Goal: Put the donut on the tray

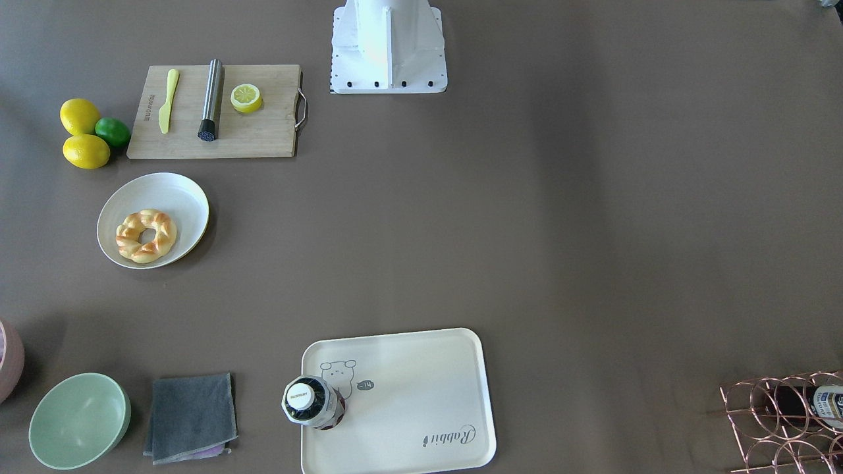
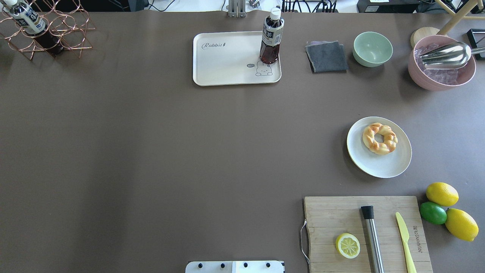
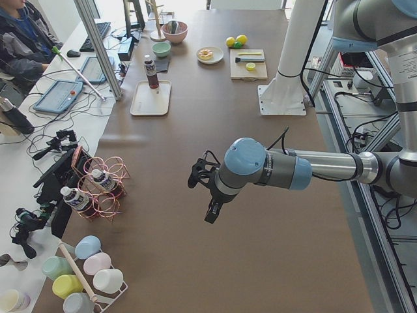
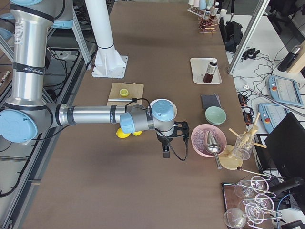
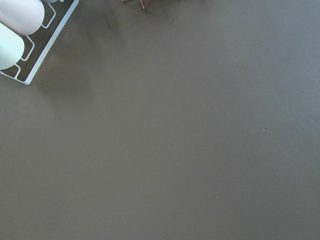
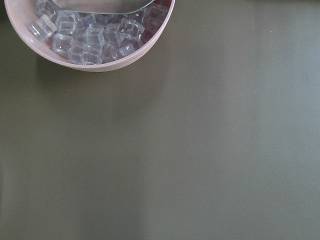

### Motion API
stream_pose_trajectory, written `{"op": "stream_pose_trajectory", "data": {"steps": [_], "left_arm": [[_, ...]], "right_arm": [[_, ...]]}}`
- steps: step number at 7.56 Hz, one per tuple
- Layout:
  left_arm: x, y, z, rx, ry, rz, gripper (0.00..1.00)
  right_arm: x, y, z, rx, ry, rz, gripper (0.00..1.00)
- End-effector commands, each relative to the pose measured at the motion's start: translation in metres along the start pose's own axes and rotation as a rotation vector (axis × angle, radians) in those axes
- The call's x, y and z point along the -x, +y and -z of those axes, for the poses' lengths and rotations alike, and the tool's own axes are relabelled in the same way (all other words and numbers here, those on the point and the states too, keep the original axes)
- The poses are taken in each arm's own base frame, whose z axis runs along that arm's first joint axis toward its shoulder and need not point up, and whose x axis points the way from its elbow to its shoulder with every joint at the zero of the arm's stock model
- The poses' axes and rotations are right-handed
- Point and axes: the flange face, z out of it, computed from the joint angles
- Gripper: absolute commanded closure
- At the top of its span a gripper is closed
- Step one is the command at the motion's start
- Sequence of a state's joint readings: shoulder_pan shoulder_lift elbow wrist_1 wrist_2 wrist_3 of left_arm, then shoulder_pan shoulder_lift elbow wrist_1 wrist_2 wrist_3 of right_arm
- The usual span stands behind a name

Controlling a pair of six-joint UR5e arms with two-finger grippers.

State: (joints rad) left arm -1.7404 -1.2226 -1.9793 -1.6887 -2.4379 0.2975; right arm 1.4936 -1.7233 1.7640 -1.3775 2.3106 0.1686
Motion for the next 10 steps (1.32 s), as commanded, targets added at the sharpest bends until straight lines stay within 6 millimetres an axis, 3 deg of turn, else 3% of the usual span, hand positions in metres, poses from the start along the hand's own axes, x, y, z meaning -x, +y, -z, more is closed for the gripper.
{"op": "stream_pose_trajectory", "data": {"steps": [1, 6, 7, 10], "left_arm": [[0.004, 0.002, -0.004, -0.01, -0.003, -0.01, 0.03], [0.004, 0.004, -0.008, 0.002, 0.006, -0.004, 0.04], [-0.004, 0.01, -0.021, 0.037, 0.03, -0.014, 0.04], [-0.013, 0.013, -0.013, 0.024, 0.034, -0.019, 0.03]], "right_arm": [[0.003, -0.001, 0.001, 0.0, -0.012, 0.002, 0.0], [0.003, -0.003, 0.002, -0.005, -0.01, 0.002, 0.0], [0.003, -0.003, 0.003, -0.005, -0.01, 0.001, 0.0], [0.005, -0.003, 0.005, -0.01, -0.011, 0.015, 0.0]]}}
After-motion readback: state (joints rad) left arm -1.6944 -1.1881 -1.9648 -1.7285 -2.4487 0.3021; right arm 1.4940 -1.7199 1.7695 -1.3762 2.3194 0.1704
